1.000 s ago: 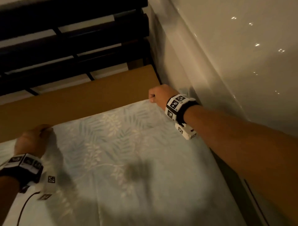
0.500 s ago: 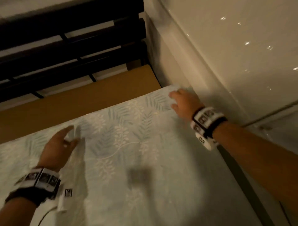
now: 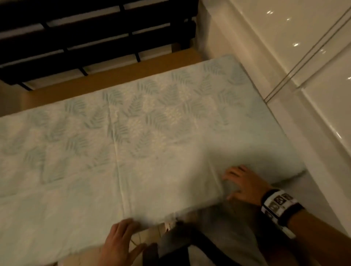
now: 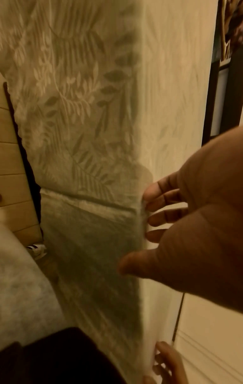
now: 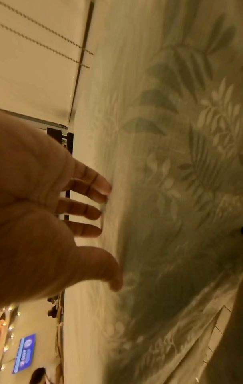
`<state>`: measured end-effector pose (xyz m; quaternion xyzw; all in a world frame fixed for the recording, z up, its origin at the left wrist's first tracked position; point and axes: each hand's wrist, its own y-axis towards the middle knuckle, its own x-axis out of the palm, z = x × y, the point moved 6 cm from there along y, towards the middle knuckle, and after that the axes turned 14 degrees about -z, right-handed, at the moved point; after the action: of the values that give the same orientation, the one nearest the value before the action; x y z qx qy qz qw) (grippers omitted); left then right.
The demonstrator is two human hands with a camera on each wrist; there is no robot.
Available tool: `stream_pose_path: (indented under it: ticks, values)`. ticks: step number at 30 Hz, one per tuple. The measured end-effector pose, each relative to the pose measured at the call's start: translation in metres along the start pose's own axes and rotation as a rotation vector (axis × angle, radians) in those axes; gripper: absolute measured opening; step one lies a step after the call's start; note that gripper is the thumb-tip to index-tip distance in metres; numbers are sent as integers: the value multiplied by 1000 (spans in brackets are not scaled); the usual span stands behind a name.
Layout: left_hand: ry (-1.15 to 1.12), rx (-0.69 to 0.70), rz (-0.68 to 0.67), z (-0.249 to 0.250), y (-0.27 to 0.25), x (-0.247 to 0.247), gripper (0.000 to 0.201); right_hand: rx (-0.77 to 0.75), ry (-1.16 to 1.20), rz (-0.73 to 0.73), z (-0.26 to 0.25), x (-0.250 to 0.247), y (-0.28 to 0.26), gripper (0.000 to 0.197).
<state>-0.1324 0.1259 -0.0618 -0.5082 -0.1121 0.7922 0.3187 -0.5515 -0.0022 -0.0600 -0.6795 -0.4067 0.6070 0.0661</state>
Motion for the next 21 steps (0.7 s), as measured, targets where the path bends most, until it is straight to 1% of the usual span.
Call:
stream_pose_path:
  ticks: [2,4,6,9,11,16,19,21]
  values:
    - [40,17,8,-2,-4,6,45,-15,12,-59,-11,0,-3,63]
    - [58,35,50,0,-5,9,36,-25,-10,-94,-21,2,-4,61]
    - [70,25,85,1,-3,7,30,-17,-21,-120,-30,3,-6,49]
    - [96,24,111,3,3,2,28,-34,-41,-127,-36,4,-10,30]
    - [122,27,125,1,4,5,26,-36,-51,-133,-34,11,-12,22]
    - [162,44,72,9,9,14,20,-38,-73,-155,-23,21,-14,20]
    - [169,49,43,19,16,19,7,31,-23,-163,-10,24,-26,15]
    - [185,62,23,27,21,23,16,77,-12,-164,-2,27,-32,11]
